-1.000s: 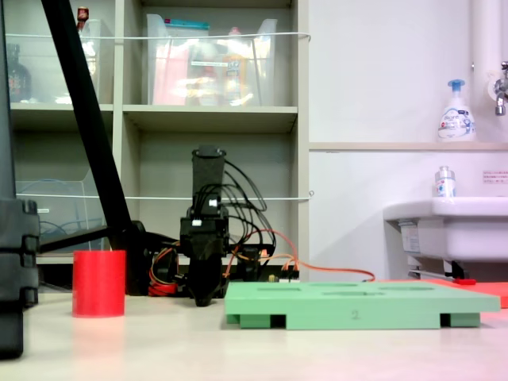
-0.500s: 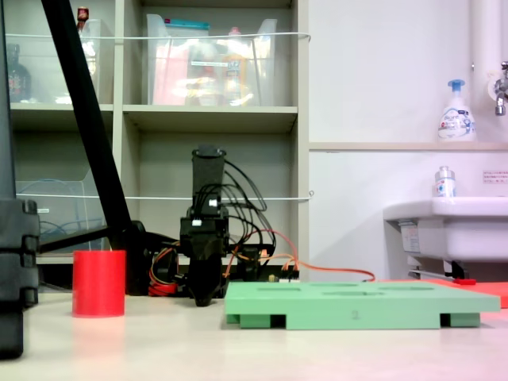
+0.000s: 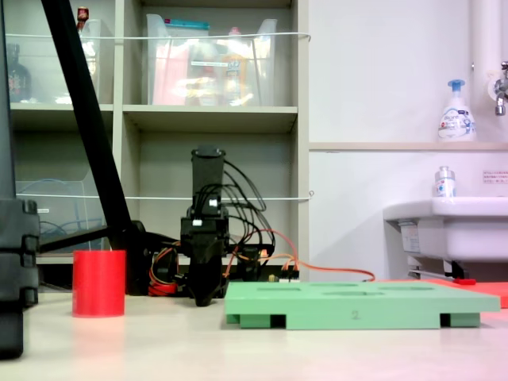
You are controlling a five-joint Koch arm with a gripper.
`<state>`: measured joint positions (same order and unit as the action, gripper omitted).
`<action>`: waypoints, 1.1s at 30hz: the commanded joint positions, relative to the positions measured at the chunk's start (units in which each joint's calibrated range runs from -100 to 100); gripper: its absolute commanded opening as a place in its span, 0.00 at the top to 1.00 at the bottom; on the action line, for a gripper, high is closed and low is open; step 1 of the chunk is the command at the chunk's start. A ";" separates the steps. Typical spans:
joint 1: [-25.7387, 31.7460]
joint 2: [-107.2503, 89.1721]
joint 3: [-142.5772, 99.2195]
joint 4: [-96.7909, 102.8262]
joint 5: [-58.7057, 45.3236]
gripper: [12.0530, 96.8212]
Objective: Put the cylinder block into the corresponding hole
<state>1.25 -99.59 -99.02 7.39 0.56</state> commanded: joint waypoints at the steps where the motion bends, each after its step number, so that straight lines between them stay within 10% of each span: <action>1: -0.83 -0.41 -0.98 -0.80 7.33 0.51; 5: -2.59 -0.41 -0.98 34.83 24.71 0.56; 12: -6.35 -0.41 2.31 35.99 48.69 0.53; 20: -8.74 -0.41 -0.98 36.28 51.82 0.50; 23: -8.79 0.71 -0.98 39.26 51.43 0.32; 27: -8.79 29.90 -0.58 63.82 50.60 0.14; 33: -10.26 57.97 3.11 80.48 50.60 0.13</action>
<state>-8.67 -46.10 -97.45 80.91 51.55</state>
